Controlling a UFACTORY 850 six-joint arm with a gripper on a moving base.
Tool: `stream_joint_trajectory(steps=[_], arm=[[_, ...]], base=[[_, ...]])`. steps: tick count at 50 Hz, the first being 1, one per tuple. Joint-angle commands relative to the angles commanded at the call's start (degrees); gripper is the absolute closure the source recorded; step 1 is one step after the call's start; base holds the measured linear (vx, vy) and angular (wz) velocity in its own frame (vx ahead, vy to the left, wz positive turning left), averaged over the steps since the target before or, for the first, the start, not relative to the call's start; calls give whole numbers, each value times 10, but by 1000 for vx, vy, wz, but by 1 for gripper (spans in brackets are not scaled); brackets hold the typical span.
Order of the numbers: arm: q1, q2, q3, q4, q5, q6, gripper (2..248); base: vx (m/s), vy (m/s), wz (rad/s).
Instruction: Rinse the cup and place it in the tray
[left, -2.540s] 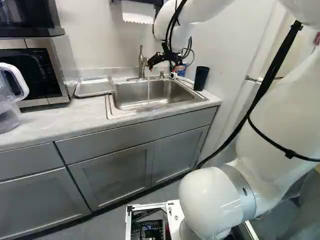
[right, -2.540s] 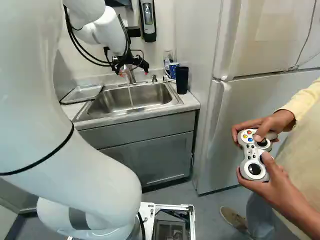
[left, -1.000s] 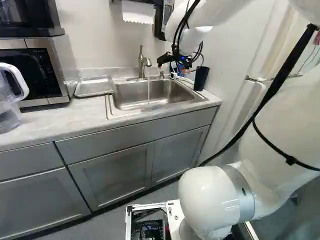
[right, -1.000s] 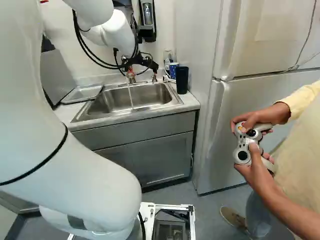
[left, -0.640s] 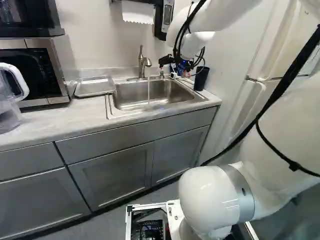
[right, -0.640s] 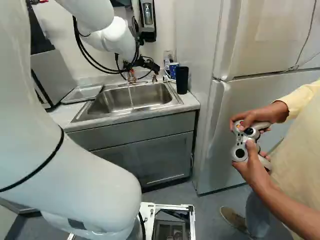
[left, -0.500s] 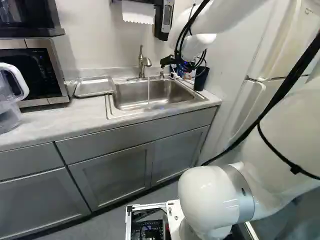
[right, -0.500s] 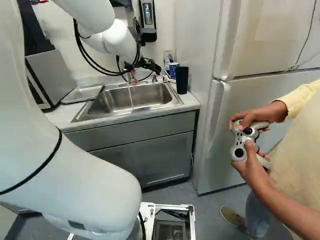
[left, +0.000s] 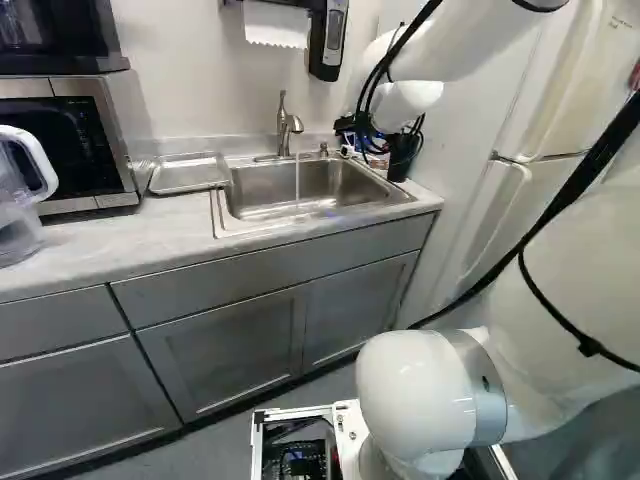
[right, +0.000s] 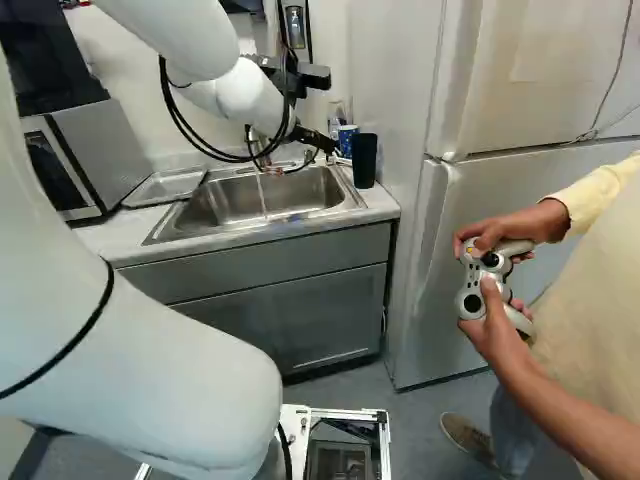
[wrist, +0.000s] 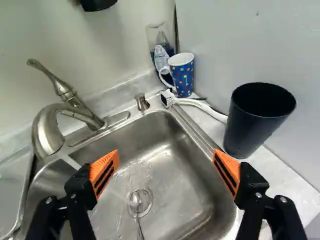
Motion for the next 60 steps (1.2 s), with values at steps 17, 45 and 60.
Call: stream_joint_trajectory(steps=[17, 45, 60], arm=[[-23, -8, 14, 59, 50, 0, 3], [-60, -36, 23, 144, 104, 0, 3], [-75, -66, 14, 144, 104, 0, 3]], base=[[0, 0, 0], [0, 0, 0], [0, 0, 0]])
